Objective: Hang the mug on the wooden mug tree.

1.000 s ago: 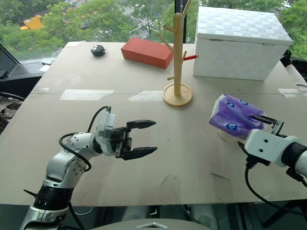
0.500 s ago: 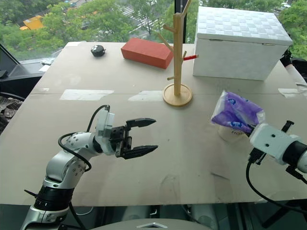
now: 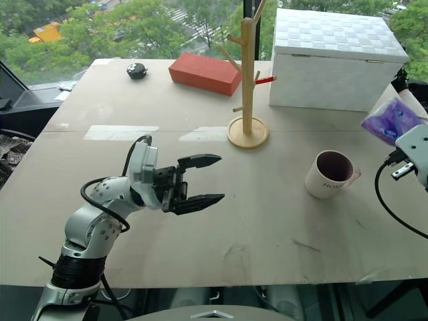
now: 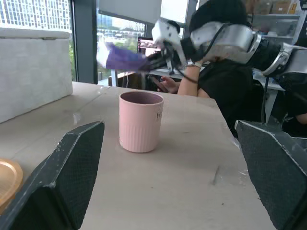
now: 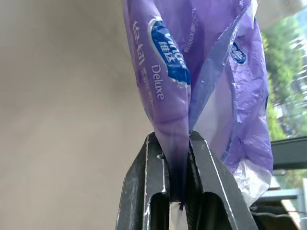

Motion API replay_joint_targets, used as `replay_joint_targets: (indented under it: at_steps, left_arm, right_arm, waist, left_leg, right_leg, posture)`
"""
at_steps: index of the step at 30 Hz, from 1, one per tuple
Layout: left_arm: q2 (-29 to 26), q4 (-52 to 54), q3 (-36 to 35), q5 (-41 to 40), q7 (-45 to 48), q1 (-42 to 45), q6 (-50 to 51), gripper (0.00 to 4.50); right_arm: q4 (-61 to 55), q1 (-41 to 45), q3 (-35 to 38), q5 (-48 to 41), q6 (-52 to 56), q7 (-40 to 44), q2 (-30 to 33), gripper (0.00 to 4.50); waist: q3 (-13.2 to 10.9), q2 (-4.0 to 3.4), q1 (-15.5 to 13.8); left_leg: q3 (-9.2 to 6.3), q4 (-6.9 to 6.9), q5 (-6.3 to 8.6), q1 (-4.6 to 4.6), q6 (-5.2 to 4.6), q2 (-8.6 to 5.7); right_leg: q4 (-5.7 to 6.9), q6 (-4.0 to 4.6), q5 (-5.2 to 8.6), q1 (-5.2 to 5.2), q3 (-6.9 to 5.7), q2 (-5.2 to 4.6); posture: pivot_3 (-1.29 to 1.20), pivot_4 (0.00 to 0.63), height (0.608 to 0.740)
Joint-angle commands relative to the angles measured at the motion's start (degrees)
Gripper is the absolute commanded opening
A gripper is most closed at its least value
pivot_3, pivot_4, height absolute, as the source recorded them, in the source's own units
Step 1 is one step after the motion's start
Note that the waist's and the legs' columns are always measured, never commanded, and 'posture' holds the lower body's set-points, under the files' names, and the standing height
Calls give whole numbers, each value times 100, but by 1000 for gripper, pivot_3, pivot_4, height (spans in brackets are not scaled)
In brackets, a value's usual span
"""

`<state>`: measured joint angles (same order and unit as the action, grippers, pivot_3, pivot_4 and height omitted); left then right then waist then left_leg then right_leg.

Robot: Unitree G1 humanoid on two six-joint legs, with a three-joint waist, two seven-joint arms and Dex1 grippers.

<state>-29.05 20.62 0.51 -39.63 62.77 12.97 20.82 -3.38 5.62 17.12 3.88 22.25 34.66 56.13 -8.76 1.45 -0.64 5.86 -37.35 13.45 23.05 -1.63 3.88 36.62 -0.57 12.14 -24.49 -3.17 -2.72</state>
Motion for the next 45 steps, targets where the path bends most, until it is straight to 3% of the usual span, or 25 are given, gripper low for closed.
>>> replay_joint_targets:
  at_steps: [1,2,5,7,12,13,16,19,23,28,29,31,32,44,45]
  left_arm:
    - [22,481,-93,-207,-393,80,206,4500]
    - [27,528,-114,-219,-508,73,255,4500]
    - [81,640,-176,-312,-832,12,390,4500]
    - [140,721,-197,-378,-1078,-26,499,4500]
    - [166,861,-142,-366,-1442,-148,641,4500]
    - [129,872,-127,-343,-1421,-210,626,4500]
    - [50,832,-167,-395,-1346,-264,619,4500]
    - [8,795,-162,-444,-1230,-238,596,4500]
    - [-28,740,-134,-439,-1039,-221,552,4500]
    - [-143,668,-207,-418,-813,-205,529,4500]
    - [-183,660,-222,-384,-774,-207,508,4500]
    - [-256,656,-270,-396,-701,-244,505,4500]
    - [-289,654,-300,-407,-663,-273,498,4500]
    - [-355,863,-665,-417,-794,-658,448,4500]
    - [-374,897,-698,-408,-815,-707,439,4500]
  right_arm:
    - [1163,754,-627,413,-542,-99,43,74]
    - [1393,913,-783,429,-650,-25,23,74]
    - [1884,1169,-1091,453,-888,184,68,1105]
    - [1852,1095,-1057,366,-934,357,188,2021]
    - [716,297,-80,-158,-416,849,547,4361]
    - [327,64,381,-411,-195,966,501,4442]
    - [-1154,-1170,1777,-1336,582,1784,118,4442]
    - [-2049,-1946,2207,-1813,1074,1872,-374,4442]
    - [-2470,-1739,1876,-1912,1483,924,-1172,4442]
    - [-2370,-1506,1329,-1774,1352,343,-1685,4442]
    - [-2282,-1423,1268,-1789,1339,252,-1764,4207]
    - [-2148,-1309,1142,-1816,1272,182,-1847,3780]
    - [-2091,-1269,1074,-1804,1236,159,-1860,3326]
    - [-1222,-600,557,-1999,1093,-100,-2114,3326]
    - [-1115,-533,521,-2014,1066,-110,-2146,3056]
  waist:
    - [-1,0,17]
    - [-1,0,29]
    - [-1,0,57]
    - [-1,0,45]
    - [1,-8,-24]
    - [1,-8,-29]
    - [2,-3,-43]
    - [2,6,-30]
    - [0,2,53]
    - [2,-1,70]
    - [2,0,71]
    - [2,-1,72]
    - [1,-1,67]
    - [0,-1,40]
    - [0,-1,37]
  left_leg:
    - [2,0,0,2,0,-2]
    - [4,0,0,0,0,-2]
    - [6,0,0,-2,0,-2]
    - [4,0,0,-1,0,-2]
    - [6,0,0,1,0,-2]
    - [7,0,0,-1,0,-2]
    - [1,1,0,-1,1,-1]
    - [-24,1,1,-5,2,11]
    - [-18,-10,1,-25,2,16]
    - [-30,-12,1,-27,1,2]
    - [-31,-8,1,-26,1,-6]
    - [-35,-1,1,-20,1,-21]
    - [-35,3,1,-19,1,-24]
    - [-35,3,2,-20,-3,-29]
    - [-34,3,2,-21,-3,-29]
  right_leg:
    - [0,0,0,-3,5,1]
    - [0,0,0,-2,8,1]
    - [1,-11,-6,-2,11,1]
    - [2,-18,-11,-2,10,1]
    - [1,-24,-12,-2,10,-2]
    - [2,-25,-11,-2,10,-2]
    - [1,-26,-10,0,3,-2]
    - [-7,-25,-4,18,-17,4]
    - [-4,-6,4,26,-2,1]
    - [7,-6,4,26,9,2]
    - [8,-5,5,25,12,1]
    - [6,-4,6,22,14,3]
    - [6,-4,7,21,16,4]
    - [4,-12,11,21,18,-1]
    - [5,-12,11,21,20,-1]
  posture:
    - [0,150,740]
    - [0,150,740]
    - [0,150,740]
    - [0,150,740]
    - [0,150,740]
    - [0,150,740]
    - [0,150,740]
    - [0,150,740]
    - [0,150,740]
    - [0,150,740]
    - [0,150,740]
    - [0,150,740]
    - [0,150,740]
    - [0,150,740]
    - [0,150,740]
